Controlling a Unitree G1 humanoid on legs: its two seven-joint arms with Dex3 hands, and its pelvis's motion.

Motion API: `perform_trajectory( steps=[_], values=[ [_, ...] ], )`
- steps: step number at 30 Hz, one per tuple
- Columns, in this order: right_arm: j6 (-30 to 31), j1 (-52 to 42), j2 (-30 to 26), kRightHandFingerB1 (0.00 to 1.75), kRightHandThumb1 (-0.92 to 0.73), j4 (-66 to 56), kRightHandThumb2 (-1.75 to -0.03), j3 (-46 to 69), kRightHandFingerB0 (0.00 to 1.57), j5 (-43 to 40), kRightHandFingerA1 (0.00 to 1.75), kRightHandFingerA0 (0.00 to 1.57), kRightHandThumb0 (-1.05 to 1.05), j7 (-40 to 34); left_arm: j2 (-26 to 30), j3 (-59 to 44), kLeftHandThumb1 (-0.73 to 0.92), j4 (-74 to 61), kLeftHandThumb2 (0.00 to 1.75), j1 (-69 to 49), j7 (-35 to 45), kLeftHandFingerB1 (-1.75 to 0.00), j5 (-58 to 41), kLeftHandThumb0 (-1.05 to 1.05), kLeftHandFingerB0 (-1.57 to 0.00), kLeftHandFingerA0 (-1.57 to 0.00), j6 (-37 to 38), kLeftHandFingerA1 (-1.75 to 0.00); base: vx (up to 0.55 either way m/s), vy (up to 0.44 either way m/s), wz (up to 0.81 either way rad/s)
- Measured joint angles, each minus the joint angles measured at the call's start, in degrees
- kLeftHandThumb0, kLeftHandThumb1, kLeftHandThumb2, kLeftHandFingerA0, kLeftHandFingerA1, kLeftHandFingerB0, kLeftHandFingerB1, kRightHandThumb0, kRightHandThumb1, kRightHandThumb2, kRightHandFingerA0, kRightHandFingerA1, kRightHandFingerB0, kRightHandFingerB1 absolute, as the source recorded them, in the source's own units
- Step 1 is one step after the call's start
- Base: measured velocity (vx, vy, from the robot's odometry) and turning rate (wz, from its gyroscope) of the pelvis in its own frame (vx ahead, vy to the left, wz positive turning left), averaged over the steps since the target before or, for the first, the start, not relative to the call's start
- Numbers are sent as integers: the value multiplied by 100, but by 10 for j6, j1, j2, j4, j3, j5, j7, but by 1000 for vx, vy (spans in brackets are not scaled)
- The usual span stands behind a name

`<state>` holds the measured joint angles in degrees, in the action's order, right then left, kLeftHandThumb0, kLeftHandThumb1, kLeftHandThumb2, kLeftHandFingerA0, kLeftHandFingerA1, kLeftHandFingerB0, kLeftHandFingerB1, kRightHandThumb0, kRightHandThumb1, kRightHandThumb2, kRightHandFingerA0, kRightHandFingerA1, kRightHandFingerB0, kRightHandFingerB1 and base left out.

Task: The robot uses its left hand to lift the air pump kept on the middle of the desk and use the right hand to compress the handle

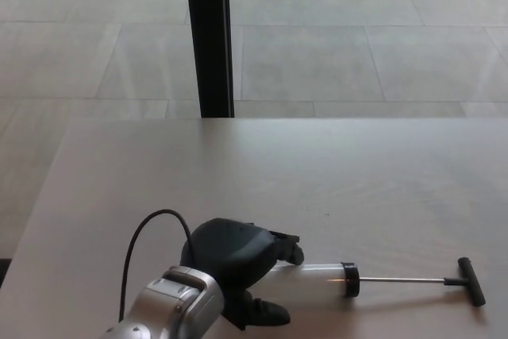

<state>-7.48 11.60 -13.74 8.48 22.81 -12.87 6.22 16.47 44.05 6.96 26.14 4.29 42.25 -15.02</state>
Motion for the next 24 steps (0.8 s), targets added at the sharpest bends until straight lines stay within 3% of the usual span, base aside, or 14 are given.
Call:
perform_trajectory(
  steps=[9, 16, 24],
  values=[
    [-2, 1, 4, 43, -74, -11, -62, 1, 55, -1, 53, 51, -60, -9, -24, -23, 64, 67, 59, 5, -62, -51, 56, -58, -65, -55, -17, -83, 0, 0, 0],
    [-3, 2, 6, 43, -74, -17, -62, 0, 54, -1, 53, 50, -59, -18, -55, -47, 65, 95, 59, 2, -102, -55, 66, -53, -66, -58, -14, -94, 0, 0, 0],
    [-3, 5, 6, 42, -75, -19, -63, 0, 54, -1, 55, 50, -60, -22, -86, -47, 68, 116, 60, 2, -128, -52, 74, -56, -59, -55, -4, -83, 0, 0, 0]
  ],
)
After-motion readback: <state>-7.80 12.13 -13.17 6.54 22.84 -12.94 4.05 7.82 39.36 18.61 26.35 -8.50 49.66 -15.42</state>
